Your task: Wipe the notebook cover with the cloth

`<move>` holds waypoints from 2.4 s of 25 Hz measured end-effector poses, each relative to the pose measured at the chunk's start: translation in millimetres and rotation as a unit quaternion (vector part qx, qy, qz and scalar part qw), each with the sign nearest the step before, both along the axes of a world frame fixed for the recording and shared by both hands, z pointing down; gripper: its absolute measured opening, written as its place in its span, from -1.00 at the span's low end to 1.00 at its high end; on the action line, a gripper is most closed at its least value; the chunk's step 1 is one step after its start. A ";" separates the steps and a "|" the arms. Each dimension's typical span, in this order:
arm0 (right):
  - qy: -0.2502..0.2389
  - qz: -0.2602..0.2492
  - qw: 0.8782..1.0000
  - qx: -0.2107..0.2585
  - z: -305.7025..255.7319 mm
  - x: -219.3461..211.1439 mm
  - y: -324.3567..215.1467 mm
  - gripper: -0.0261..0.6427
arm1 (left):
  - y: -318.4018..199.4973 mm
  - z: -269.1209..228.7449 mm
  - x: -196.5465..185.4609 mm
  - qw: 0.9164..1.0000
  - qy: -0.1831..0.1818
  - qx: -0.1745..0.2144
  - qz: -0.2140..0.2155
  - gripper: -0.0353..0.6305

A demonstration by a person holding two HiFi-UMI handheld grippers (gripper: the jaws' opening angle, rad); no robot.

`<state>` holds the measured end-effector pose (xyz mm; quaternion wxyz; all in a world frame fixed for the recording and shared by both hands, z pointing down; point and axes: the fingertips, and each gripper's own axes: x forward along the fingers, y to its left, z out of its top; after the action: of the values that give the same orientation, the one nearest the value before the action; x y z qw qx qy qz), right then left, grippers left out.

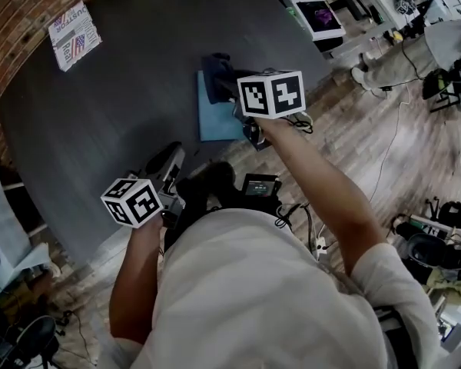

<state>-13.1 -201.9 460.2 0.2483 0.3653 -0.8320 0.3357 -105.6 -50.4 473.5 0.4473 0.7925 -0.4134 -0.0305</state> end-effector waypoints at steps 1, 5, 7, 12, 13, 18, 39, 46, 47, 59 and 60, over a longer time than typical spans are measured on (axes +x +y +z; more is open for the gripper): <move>-0.004 0.003 1.000 0.000 -2.3 2.5 3.2 -0.57 | -0.3 -4.1 -0.2 1.000 0.003 0.004 0.000 -0.79; -0.020 0.015 1.000 0.005 -11.4 10.3 16.5 -0.57 | -0.8 -20.8 -1.6 1.000 0.012 0.021 0.001 -0.79; -0.030 0.017 0.999 0.008 -17.0 11.8 25.3 -0.57 | 0.9 -29.2 -1.9 0.999 0.016 0.029 0.004 -0.79; -0.049 0.031 0.998 0.008 -28.0 21.4 48.4 -0.57 | 7.1 -46.5 -2.6 0.999 0.021 0.043 0.013 -0.79; -0.054 0.034 0.998 0.008 -29.7 23.2 52.5 -0.57 | 8.5 -48.9 -3.6 0.999 0.021 0.044 0.014 -0.79; -0.083 0.055 0.995 0.009 -37.3 31.9 76.5 -0.57 | 16.3 -63.5 -9.4 0.998 0.023 0.056 0.022 -0.79; -0.118 0.114 0.986 0.008 -48.6 33.5 189.2 -0.59 | 67.0 -89.5 -20.1 0.990 0.040 0.082 0.108 -0.79; -0.118 0.102 0.987 0.030 -57.9 42.9 197.8 -0.59 | 76.4 -97.9 -17.6 0.991 0.032 0.100 0.086 -0.79; -0.120 0.099 0.987 0.031 -58.9 44.7 199.4 -0.59 | 78.2 -99.0 -16.3 0.991 0.031 0.102 0.083 -0.79; -0.132 0.069 0.988 0.044 -65.4 107.2 248.6 -0.60 | 129.5 -108.7 59.0 0.992 0.020 0.109 0.066 -0.79; -0.134 0.067 0.988 0.046 -65.8 113.2 252.8 -0.60 | 135.7 -108.4 67.1 0.992 0.019 0.109 0.066 -0.79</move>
<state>100.2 50.9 394.4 0.0949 0.3829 -0.8461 0.3586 -38.5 85.2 365.1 0.3669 0.8615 -0.3457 -0.0607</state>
